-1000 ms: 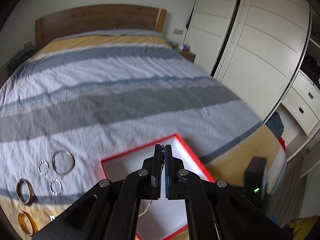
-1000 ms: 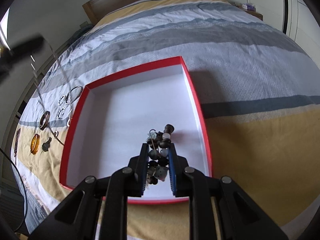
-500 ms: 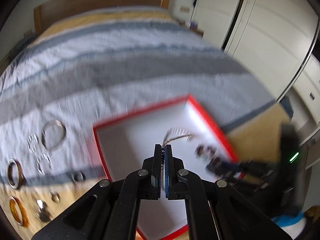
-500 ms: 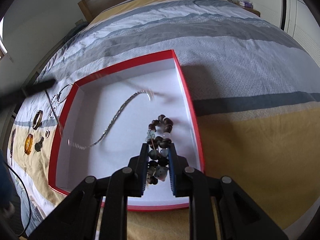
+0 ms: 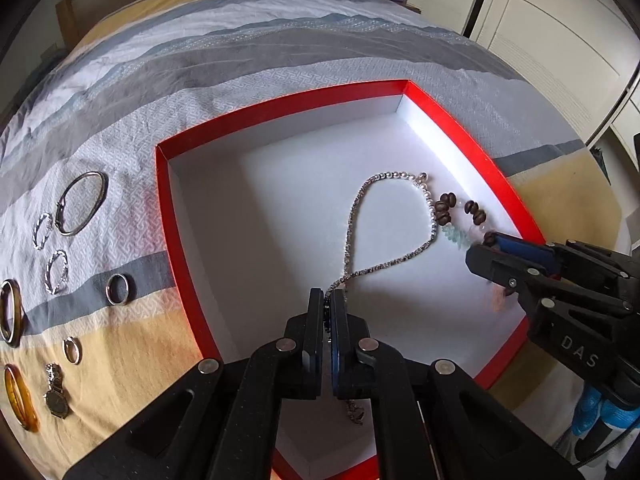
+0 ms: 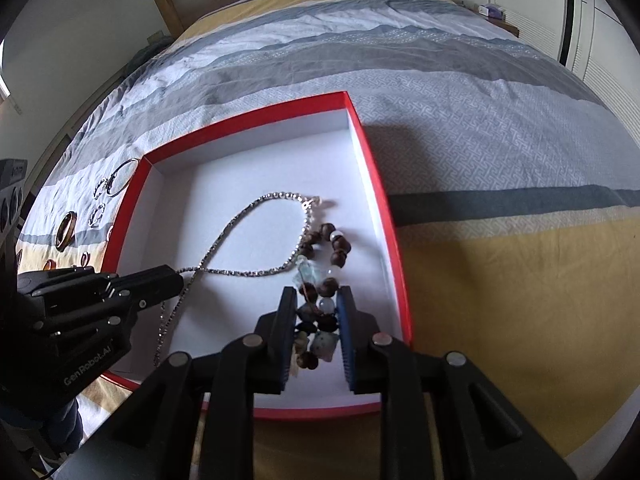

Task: Organize jewelry
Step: 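Carry necklace and bracelet into the red box and release both, then withdraw both open tools from the box toward the amber bangle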

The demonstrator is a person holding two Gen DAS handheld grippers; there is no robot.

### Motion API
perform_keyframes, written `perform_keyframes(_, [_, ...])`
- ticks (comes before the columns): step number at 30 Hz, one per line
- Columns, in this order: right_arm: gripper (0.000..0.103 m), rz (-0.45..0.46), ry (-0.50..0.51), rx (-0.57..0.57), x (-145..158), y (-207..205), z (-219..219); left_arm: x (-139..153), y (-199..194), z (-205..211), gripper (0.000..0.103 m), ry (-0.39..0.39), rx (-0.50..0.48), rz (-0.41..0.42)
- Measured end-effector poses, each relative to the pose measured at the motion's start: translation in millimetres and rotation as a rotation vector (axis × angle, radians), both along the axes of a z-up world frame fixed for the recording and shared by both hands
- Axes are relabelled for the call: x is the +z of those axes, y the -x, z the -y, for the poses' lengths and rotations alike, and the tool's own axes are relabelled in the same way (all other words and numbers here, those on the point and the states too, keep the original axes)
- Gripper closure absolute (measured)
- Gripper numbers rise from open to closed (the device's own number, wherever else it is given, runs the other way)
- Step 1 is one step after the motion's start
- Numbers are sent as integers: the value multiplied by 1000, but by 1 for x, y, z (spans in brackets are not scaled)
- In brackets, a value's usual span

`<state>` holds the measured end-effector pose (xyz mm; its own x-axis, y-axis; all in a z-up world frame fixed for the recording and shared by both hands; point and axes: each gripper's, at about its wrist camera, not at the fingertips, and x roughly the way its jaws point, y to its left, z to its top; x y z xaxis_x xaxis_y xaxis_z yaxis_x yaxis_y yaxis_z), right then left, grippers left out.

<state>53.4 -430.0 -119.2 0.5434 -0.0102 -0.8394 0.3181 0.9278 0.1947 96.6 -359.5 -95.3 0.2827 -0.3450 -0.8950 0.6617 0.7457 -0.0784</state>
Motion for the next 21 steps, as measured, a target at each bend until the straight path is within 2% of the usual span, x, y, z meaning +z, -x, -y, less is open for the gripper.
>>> perform_keyframes(1, [71,-1,5,0,1,1,-1,1,0,0,89,-5,3,4])
perform_keyframes(2, [70,1,7,2,2,2,-1,2,0,-1,76,0,4,3])
perform_keyframes(3, [69,0,11,3,3,3,-2,4,1,-1,69,5,2,7])
perform_keyframes(9, [66,4,35,-11,16,14,-3,20,5,-8,68,62,-4,41])
perform_keyframes(12, [62,29,47,-30,30,22,-3,39,13,-21,68,138,3,84])
perform_keyframes(17, [58,80,52,-63,54,34,-12,73,19,-41,68,212,8,163])
perform_keyframes(19, [58,96,58,-64,64,38,-21,83,22,-50,68,215,5,164])
perform_keyframes(21, [58,108,63,-61,72,41,-32,90,23,-59,68,181,3,154])
